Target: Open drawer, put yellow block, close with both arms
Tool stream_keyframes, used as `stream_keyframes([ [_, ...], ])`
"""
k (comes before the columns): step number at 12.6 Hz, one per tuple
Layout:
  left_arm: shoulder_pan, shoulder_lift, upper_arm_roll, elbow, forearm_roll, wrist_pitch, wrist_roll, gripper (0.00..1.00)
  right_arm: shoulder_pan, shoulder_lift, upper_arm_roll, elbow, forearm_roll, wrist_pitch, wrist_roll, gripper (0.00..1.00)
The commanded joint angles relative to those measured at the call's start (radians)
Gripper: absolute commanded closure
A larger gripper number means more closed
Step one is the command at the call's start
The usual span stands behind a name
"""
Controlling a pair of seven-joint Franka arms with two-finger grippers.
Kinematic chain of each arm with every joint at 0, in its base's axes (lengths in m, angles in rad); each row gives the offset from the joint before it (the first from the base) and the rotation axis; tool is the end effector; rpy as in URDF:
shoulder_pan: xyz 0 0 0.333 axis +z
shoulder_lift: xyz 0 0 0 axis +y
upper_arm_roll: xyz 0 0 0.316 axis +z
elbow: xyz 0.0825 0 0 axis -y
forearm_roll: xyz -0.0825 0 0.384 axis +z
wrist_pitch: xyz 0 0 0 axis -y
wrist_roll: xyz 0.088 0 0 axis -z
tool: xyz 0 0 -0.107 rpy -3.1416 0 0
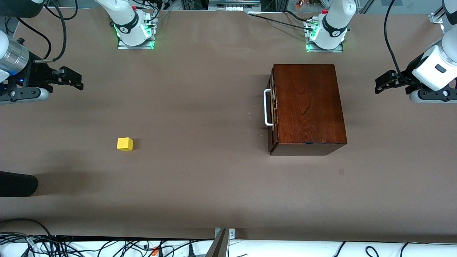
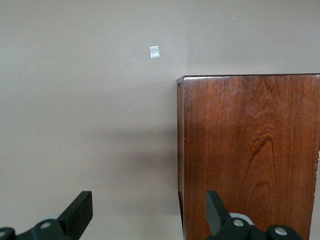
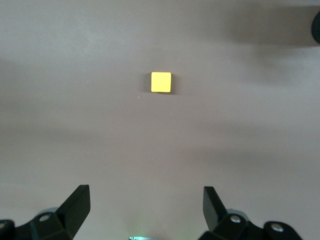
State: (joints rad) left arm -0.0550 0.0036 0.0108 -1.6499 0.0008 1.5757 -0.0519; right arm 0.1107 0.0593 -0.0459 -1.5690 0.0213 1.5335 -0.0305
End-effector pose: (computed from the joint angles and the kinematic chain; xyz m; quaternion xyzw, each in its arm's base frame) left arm 0.5520 -0.0243 0.5857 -0.9992 -0.0038 0.0388 0.0023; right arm 0.5653 0.0398 0.5891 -0.9977 -0.0474 0.0475 0.0085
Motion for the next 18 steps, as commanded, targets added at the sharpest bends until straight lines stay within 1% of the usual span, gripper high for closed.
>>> stream_keyframes([
  [1,0.001,0.009,0.0,0.025,-0.018,-0.014,-0.005,0.0,-0.009,0.013,-0.006,0.021,0.028,-0.01,0.003,0.0],
  [5,0.001,0.009,0.0,0.025,-0.015,-0.016,-0.006,0.0,-0.008,0.013,-0.006,0.023,0.029,-0.013,0.003,0.0],
  [7,-0.002,0.013,-0.002,0.027,-0.012,-0.037,-0.006,0.0,-0.008,0.013,-0.006,0.023,0.029,-0.015,0.003,0.0],
  [12,-0.009,0.041,-0.012,0.068,-0.031,-0.068,0.004,0.0,-0.008,0.011,-0.005,0.023,0.031,-0.018,0.003,0.0],
  [14,-0.017,0.053,-0.04,0.068,-0.032,-0.068,0.004,0.0,-0.008,0.011,-0.005,0.023,0.031,-0.018,0.003,0.0],
  [15,-0.029,0.061,-0.064,0.068,-0.032,-0.068,0.001,0.0,-0.008,0.011,-0.005,0.023,0.031,-0.016,0.003,0.0],
  [17,-0.055,0.111,-0.136,0.07,-0.027,-0.054,-0.038,0.0,-0.008,0.011,-0.005,0.023,0.031,-0.016,0.003,0.0],
  [18,-0.072,0.143,-0.173,0.071,-0.022,-0.051,-0.108,0.0,-0.008,0.011,-0.005,0.023,0.031,-0.016,0.003,0.0],
])
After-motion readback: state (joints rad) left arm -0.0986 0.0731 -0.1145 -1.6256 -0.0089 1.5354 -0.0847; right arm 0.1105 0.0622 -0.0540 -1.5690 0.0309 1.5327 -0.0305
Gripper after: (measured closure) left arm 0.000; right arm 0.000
